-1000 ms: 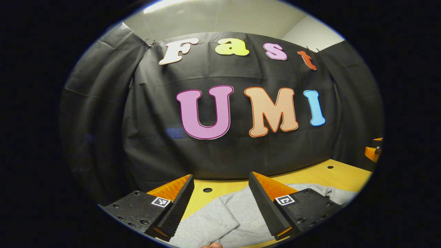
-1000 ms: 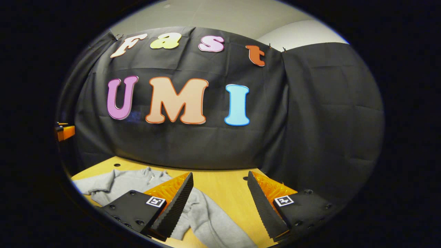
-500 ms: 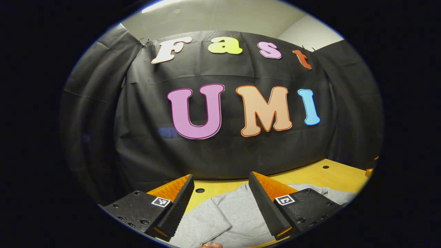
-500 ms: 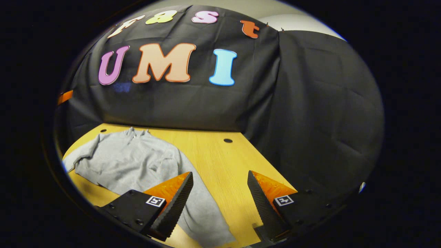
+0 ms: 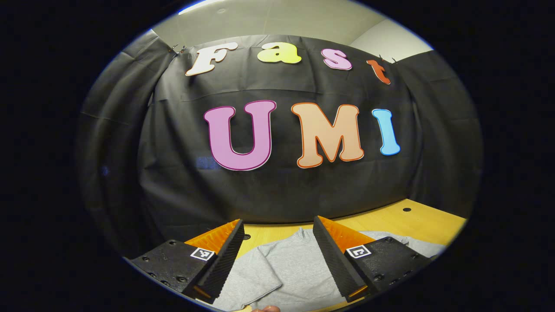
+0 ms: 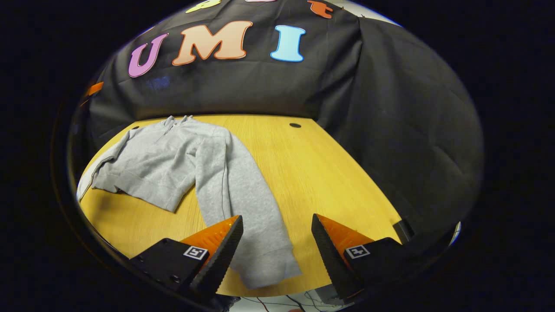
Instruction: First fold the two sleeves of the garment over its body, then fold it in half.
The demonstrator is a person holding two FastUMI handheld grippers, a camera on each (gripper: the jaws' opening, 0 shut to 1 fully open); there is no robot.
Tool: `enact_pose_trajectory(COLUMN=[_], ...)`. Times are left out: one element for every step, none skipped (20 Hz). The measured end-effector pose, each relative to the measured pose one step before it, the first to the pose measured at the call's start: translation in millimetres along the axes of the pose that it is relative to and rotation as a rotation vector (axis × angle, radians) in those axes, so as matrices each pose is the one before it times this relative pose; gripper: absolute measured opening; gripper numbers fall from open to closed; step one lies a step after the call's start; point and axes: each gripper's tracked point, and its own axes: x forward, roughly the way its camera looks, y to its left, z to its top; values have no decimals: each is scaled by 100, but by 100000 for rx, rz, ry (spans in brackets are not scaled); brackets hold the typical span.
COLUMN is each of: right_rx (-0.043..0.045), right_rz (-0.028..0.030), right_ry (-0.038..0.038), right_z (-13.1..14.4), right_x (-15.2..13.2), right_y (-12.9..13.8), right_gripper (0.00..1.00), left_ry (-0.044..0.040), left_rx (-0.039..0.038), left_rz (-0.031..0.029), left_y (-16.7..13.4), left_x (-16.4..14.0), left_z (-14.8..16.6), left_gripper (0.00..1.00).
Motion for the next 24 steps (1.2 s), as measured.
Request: enact_pose_trajectory(right_rx=[76, 286, 496, 822, 958, 691, 597, 235, -74, 509, 1909, 1567, -1042, -1909, -1311, 139, 994, 837, 1676, 1653, 1552, 1740, 1903, 2566], right_rz=[742, 493, 383, 407, 630, 702, 1453, 1848, 1182, 2452, 2774, 1672, 1106, 1551, 1774, 2154, 1165, 35, -487, 431, -93, 391, -747, -946], right_ry=[1907, 1731, 1759, 2081, 2079, 1929, 1494, 1226, 1723, 1921, 709, 1042, -848, 499, -361, 751, 204, 662, -66, 884, -163, 447, -844, -1292], right_z=[-732, -655, -532, -638, -814, -606, -638, -378, -566, -548, -49, -112, 234, -168, 219, 69, -12, -81, 190, -199, 123, 143, 465, 573], right_x=[125, 5, 198, 196, 131, 81, 218, 109, 262, 174, 131, 37, 227, 63, 85, -119, 267, 76, -224, 157, -111, 24, -105, -220], right_y=[68, -1, 30, -13, -162, -173, -2, 181, 179, 344, 452, 180, -98, 84, 164, 281, 181, -90, 1, 332, 190, 242, 144, 180], right_gripper=[99, 99, 99, 99, 99, 99, 99, 99, 99, 99, 99, 94, 87, 78, 64, 49, 31, 12, 10, 4, 4, 4, 3, 3], left_ry=[70, 112, 167, 168, 254, 319, 257, 225, -117, -216, 33, 53, -22, -171, -204, -78, -611, -305, -389, -142, -37, -371, -476, 282], left_rx=[463, 268, 134, 93, 134, 246, 293, 406, 210, 74, 132, 175, 89, -90, -177, -132, -541, -835, -99, 609, 424, -149, -494, -347], left_rz=[105, 104, 115, 121, 168, 140, 132, 270, 339, 333, 389, 582, 726, 889, 1039, 1210, 1163, 401, -36, -124, -403, -538, -639, -367], left_y=[-137, -190, -221, -270, -192, -268, -241, -263, -228, -302, -268, -268, -192, -197, -149, -130, 47, -110, -46, 54, 77, 75, 116, 237], left_x=[120, 109, 42, -13, 94, 23, 105, 116, 0, -15, 22, 7, -17, -79, -109, -196, -165, -101, -40, 66, 5, -48, 21, 56], left_z=[-82, 2, -36, -25, -118, -67, -7, -12, 165, -32, 47, 6, 159, -39, 172, 0, 249, 47, 82, 105, -225, -60, 58, -75], left_gripper=[94, 94, 94, 94, 94, 94, 94, 94, 94, 94, 94, 94, 94, 94, 99, 94, 94, 94, 94, 94, 94, 94, 94, 94])
